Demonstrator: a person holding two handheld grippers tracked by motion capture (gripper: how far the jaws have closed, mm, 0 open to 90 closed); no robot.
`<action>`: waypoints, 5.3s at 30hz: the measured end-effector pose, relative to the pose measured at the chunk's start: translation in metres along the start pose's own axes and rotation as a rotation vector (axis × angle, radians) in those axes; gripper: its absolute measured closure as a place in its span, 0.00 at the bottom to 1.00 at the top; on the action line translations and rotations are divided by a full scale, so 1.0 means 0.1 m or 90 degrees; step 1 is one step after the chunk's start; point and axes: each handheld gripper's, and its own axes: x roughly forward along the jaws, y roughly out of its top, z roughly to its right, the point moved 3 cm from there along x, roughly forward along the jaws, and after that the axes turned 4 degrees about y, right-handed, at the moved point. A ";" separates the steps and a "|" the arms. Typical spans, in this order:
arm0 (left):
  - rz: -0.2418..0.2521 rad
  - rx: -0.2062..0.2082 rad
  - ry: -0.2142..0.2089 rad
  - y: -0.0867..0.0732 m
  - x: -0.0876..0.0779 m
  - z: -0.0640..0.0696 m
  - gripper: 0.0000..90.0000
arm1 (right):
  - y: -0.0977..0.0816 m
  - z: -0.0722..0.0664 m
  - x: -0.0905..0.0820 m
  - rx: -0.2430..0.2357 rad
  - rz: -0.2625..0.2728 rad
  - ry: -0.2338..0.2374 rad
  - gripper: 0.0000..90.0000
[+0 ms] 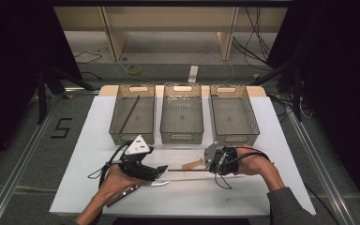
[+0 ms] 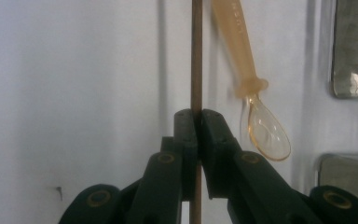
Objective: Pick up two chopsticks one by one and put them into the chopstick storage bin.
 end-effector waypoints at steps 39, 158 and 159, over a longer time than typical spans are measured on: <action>-0.167 0.199 -0.128 0.12 0.36 0.47 0.92 | 0.26 -0.20 -0.11 -0.079 0.012 -0.016 0.95; 0.022 -0.246 0.177 0.15 -0.21 -1.52 0.36 | 0.02 -0.27 -0.20 0.194 0.341 -0.090 0.32; 0.029 -0.244 0.172 0.14 -0.22 -1.48 0.34 | 0.02 -0.27 -0.20 0.191 0.338 -0.089 0.32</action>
